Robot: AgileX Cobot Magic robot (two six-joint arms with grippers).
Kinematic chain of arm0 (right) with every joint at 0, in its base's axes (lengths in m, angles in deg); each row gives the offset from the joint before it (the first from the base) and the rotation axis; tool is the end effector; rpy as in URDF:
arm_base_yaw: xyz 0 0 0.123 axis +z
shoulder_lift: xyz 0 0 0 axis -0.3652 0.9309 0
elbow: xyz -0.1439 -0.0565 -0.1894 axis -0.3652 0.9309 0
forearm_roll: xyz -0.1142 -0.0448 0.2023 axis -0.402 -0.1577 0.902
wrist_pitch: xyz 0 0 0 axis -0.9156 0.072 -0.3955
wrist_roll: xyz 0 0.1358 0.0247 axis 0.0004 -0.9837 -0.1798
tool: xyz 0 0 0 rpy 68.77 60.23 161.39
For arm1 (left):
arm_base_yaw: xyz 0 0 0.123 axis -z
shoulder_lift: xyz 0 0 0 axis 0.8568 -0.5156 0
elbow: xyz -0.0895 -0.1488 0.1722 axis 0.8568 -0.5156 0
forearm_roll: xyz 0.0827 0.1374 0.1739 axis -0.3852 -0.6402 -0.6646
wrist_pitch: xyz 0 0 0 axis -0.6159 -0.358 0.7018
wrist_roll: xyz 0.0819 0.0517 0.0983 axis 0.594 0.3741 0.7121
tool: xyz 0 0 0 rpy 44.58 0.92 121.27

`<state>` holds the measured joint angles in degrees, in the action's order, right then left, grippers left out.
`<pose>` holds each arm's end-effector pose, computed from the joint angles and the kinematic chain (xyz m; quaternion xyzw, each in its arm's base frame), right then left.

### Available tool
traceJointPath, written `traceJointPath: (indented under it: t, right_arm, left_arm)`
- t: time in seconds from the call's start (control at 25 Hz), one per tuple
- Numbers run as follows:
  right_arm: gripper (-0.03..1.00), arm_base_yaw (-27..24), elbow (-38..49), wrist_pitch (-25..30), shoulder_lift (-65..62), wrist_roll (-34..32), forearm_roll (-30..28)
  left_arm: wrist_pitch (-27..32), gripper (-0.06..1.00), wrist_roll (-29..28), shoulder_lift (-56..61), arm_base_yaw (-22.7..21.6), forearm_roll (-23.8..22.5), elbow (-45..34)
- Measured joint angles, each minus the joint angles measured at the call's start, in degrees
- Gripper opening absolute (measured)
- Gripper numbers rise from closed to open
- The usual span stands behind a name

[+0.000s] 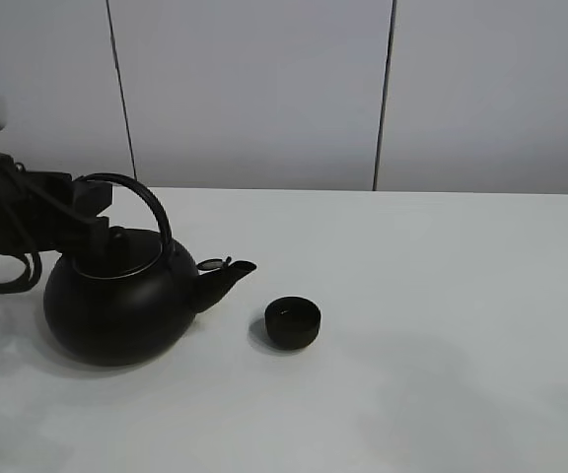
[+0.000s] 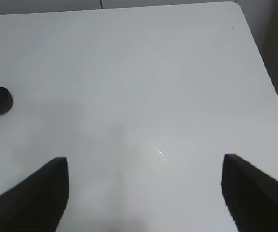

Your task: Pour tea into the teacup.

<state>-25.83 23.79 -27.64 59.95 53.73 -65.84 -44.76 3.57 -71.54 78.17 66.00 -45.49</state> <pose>0.0656 -0.0040 0.2366 0.0184 0.8663 -0.0234 0.4987 0.3046 -0.1152 0.0940 0.1837 0.7493 -0.1000 0.6283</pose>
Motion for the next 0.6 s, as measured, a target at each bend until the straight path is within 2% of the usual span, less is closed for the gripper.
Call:
traceJointPath:
  t: [0.2, 0.44, 0.6]
  right_arm:
    - [0.59, 0.0, 0.0, 0.0, 0.0, 0.0, 0.05]
    - [0.59, 0.0, 0.0, -0.07, 0.0, 0.0, 0.05]
    - [0.59, 0.0, 0.0, -0.02, 0.0, 0.0, 0.05]
  left_arm:
    - [-0.64, 0.4, -0.54, 1.03, 0.0, -1.06, -1.96]
    - [-0.68, 0.59, -0.74, 5.83, 0.0, -1.34, -5.74]
    - [-0.74, 0.63, -1.85, 7.65, 0.0, -3.52, -8.14]
